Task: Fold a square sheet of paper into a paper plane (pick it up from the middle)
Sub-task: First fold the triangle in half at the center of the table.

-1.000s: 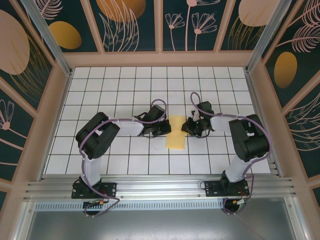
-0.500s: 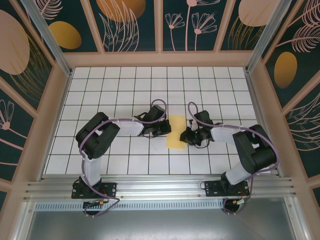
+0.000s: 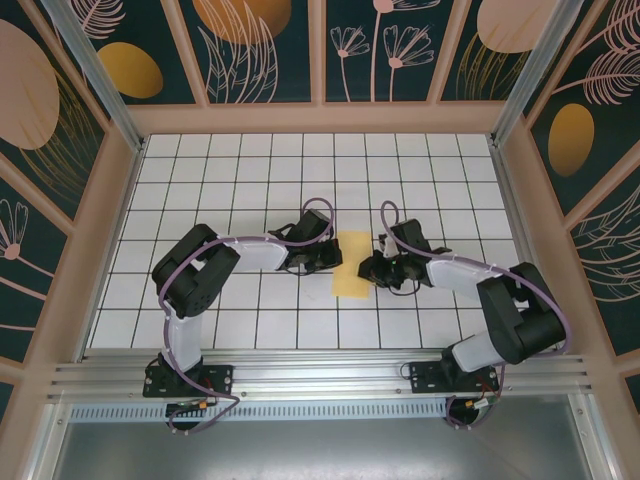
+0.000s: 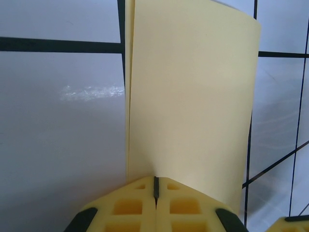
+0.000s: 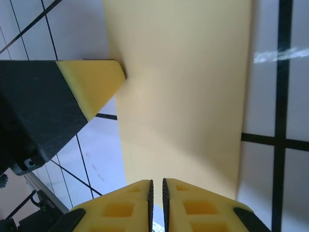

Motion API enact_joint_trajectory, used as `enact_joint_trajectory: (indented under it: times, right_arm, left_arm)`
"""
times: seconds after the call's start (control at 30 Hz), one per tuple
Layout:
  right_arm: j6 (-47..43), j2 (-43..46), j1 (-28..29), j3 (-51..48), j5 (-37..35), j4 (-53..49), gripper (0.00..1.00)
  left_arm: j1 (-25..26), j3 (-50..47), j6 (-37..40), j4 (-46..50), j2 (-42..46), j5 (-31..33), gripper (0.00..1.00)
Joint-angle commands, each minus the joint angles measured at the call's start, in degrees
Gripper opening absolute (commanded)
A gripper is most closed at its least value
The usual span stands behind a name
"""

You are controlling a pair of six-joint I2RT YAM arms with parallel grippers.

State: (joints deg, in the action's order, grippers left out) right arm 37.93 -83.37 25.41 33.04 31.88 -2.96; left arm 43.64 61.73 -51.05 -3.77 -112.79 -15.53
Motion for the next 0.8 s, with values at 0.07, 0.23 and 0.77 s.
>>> enact_joint_trajectory:
  times: [0.07,0.23,0.77]
  right_arm:
    - [0.8,-1.3,1.1,-5.9,1.7,1.0,0.17]
    - [-0.4,-1.3,1.0,-6.2,-0.3,-1.9,0.17]
    - [-0.9,0.2,1.4,-5.6,0.0,-3.5,0.18]
  left_arm:
    - [0.0,-0.4,1.2,5.4,-2.1,2.3,0.0]
    - [0.0,-0.3,1.0,5.0,-2.2,1.9,0.0]
    - [0.0,0.8,1.4,5.2,-1.4,1.3,0.0]
